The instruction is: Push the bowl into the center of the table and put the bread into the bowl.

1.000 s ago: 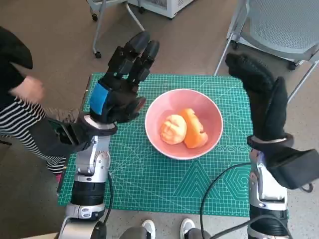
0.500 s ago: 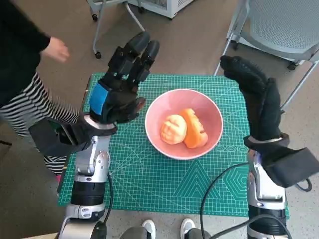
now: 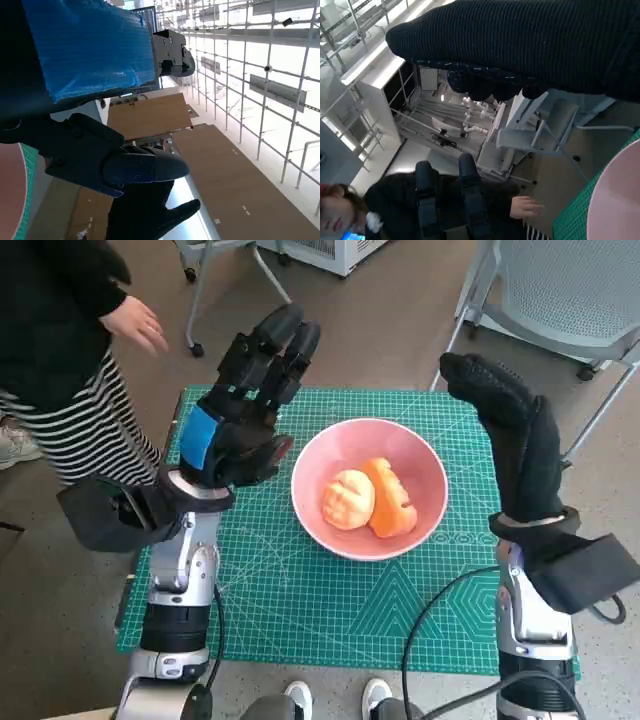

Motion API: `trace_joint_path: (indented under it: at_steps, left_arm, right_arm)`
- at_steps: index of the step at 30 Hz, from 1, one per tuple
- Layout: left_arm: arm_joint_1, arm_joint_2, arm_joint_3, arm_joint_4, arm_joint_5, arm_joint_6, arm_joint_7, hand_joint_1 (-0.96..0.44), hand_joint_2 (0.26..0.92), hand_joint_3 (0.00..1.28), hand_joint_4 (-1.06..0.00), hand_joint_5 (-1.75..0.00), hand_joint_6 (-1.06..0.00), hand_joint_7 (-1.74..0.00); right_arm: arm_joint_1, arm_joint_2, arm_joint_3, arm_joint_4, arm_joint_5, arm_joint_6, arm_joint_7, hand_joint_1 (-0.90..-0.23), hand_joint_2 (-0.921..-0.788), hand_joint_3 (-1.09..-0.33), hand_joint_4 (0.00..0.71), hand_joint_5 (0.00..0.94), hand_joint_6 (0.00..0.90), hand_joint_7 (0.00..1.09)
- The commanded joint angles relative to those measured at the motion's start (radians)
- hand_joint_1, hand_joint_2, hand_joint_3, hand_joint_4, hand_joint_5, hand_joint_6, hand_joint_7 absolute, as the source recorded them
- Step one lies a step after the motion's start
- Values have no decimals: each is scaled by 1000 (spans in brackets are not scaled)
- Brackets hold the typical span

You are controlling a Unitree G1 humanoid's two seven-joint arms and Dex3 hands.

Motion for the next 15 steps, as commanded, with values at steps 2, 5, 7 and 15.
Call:
trace_joint_path:
  at_steps: [2, 5, 7, 15]
  left_arm:
    - [-5, 9, -7, -29, 2, 15, 4, -640, 921, 360, -25, -19, 1, -399]
    - [-3, 9, -7, -34, 0, 20, 5, -642, 921, 355, -23, -19, 1, -416]
    - [-3, 9, -6, -33, -1, 22, 4, -644, 919, 347, -24, -20, 1, -434]
    - [-4, 6, -4, -31, -4, 26, 4, -642, 907, 329, -30, -26, 1, -480]
  right_arm:
    - [13, 5, 9, 11, -6, 18, 4, -720, -921, -741, 198, 0, 62, 595]
    - [12, 6, 11, 11, -10, 18, 2, -719, -921, -742, 197, 0, 59, 597]
    - [11, 6, 11, 13, -10, 17, 1, -719, -921, -742, 196, 0, 58, 599]
    - [9, 5, 7, 19, -4, 11, 7, -727, -921, -741, 197, 1, 54, 604]
